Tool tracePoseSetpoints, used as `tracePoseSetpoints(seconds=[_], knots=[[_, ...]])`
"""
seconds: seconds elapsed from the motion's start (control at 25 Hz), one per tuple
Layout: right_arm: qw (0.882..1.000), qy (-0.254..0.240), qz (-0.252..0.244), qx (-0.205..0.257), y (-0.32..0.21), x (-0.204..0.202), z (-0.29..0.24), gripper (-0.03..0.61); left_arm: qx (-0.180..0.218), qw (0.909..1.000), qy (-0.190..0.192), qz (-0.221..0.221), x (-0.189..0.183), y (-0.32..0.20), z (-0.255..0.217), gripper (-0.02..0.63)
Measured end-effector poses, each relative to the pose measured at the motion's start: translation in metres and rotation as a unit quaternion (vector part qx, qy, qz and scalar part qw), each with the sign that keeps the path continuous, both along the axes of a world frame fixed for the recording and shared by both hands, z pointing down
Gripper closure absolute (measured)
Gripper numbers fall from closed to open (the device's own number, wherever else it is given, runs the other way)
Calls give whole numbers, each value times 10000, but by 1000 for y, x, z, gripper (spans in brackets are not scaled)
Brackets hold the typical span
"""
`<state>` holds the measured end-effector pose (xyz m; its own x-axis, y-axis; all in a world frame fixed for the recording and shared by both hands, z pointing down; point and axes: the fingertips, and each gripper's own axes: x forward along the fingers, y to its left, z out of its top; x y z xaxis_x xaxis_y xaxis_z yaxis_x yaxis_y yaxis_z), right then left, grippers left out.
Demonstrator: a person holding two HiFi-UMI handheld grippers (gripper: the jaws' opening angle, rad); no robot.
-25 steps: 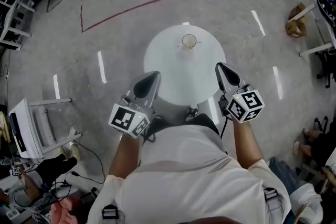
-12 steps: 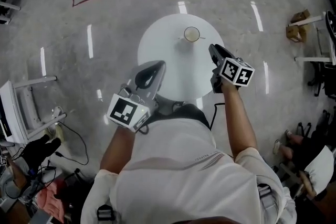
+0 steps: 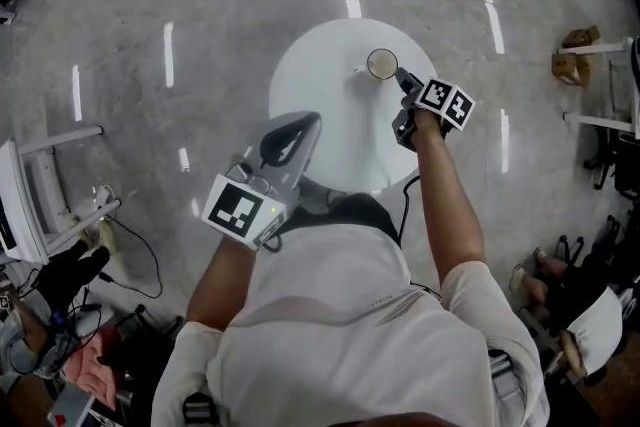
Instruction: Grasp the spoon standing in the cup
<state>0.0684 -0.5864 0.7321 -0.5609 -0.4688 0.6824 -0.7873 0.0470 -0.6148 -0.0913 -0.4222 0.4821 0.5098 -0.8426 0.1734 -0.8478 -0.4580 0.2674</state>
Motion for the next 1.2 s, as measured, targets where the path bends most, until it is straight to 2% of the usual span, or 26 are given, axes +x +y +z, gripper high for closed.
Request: tracePoseSetpoints(seconds=[0.12, 0.24, 0.44, 0.64, 0.76, 0.92, 1.2], knots=[[9998, -121, 134, -98, -2, -6, 2, 490, -50, 10000, 39, -66, -13, 0, -1, 612], [9999, -93, 62, 48, -2, -14, 0, 559, -11, 9998, 50, -170, -23, 3, -1, 612], [9991, 130, -114, 391, 1, -13, -17, 568, 46, 9998, 65, -158, -22, 7, -6, 612], [9910, 440, -451, 1185, 25, -10, -66, 568, 193, 9997, 90, -123, -23, 20, -19, 612], [9769, 477, -757, 1943, 45, -11, -109, 569, 367, 9992, 115, -58, -22, 29, -35, 612], [9467, 537, -960, 3027, 74, -12, -182, 569, 560, 9983, 123, 115, -17, 39, -54, 612], [9131, 281, -735, 4000, 125, 11, -283, 569, 905, 9949, 111, 427, 4, 46, -87, 612]])
